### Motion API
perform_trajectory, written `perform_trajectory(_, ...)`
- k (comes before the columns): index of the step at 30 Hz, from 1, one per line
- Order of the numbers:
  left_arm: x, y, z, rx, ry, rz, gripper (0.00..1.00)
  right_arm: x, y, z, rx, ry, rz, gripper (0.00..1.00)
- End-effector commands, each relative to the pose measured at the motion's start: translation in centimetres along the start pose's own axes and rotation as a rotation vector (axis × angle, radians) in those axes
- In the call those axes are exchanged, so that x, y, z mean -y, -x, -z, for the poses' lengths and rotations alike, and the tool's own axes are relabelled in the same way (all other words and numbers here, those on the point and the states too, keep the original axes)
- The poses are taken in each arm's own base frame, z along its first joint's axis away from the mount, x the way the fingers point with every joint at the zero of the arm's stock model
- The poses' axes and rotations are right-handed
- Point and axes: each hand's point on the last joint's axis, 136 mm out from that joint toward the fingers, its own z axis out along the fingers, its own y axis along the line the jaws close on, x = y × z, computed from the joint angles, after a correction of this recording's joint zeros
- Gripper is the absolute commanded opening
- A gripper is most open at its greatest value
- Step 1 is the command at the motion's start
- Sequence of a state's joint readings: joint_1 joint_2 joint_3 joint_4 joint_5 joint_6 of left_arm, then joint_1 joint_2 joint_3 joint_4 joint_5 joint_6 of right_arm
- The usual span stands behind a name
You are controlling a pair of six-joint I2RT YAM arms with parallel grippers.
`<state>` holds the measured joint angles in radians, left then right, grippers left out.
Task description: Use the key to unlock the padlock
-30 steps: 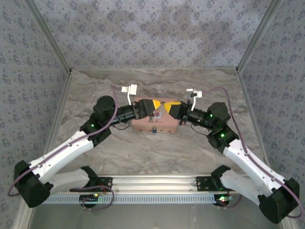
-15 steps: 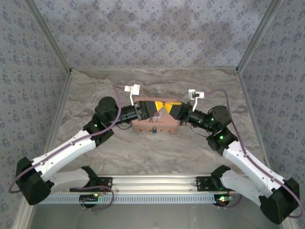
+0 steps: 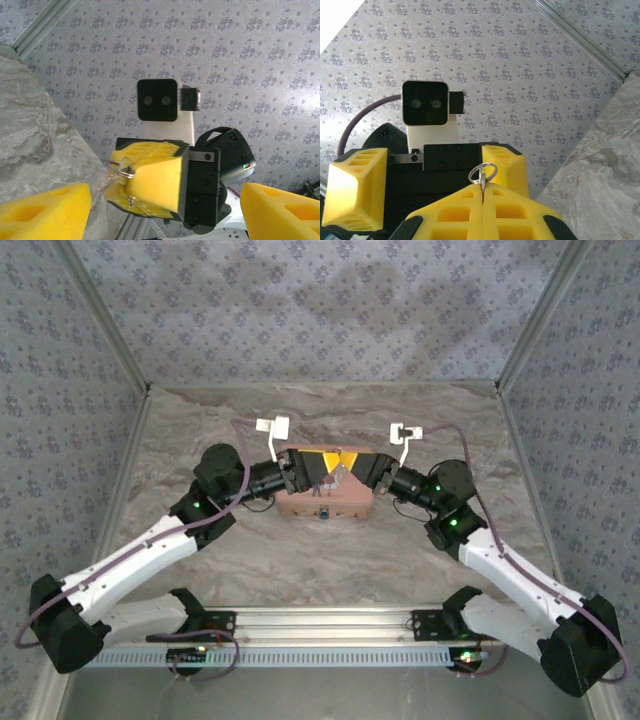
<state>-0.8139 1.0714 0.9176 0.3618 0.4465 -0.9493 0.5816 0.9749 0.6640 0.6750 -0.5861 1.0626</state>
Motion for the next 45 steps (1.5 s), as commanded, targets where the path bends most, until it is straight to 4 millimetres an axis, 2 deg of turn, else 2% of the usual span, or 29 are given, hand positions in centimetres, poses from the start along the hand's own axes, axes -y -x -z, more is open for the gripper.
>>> perform_trajectory(1,2.0,1.2,0.7,0.043,-0.029,-0.063,0.77,-1.0,0.6,0.0,0.031,0.048,-0.05,0.0)
perform_trajectory(7,1.9,1.2,0.7,0.044,-0.018,-0.071,0.74,-0.7,0.3,-0.6,0.02,0.068,-0.112,0.0)
perform_trajectory(12,1.5,1.2,0.8,0.049,0.004,-0.074,0.77,-1.1,0.1,-0.7,0.011,0.087,-0.12,0.0)
perform_trajectory(16,1.4,1.4,1.1,0.062,0.016,-0.077,0.75,-1.2,-0.2,-0.6,0.001,0.089,-0.122,0.0)
perform_trajectory(19,1.5,1.5,1.2,0.069,0.017,-0.079,0.68,-0.9,-0.6,-0.6,-0.007,0.08,-0.13,0.0)
perform_trajectory(23,1.5,1.6,1.2,0.071,0.015,-0.078,0.55,-0.6,-0.9,-0.6,-0.013,0.078,-0.135,0.0)
perform_trajectory(29,1.4,1.4,1.2,0.062,0.02,-0.07,0.46,-0.8,-1.1,-0.6,-0.021,0.088,-0.134,0.0)
perform_trajectory(35,1.1,1.4,1.1,0.059,0.034,-0.068,0.3,-1.1,-1.2,-0.5,-0.024,0.095,-0.127,0.0)
perform_trajectory(37,1.1,1.4,1.1,0.058,0.034,-0.066,0.19,-1.2,-1.2,-0.5,-0.026,0.096,-0.124,0.0)
perform_trajectory(40,1.1,1.4,1.1,0.058,0.034,-0.066,0.12,-1.3,-1.4,-0.5,-0.031,0.1,-0.118,0.0)
perform_trajectory(45,1.3,1.4,1.2,0.055,0.035,-0.073,0.03,-1.2,-1.7,-0.4,-0.043,0.096,-0.108,0.0)
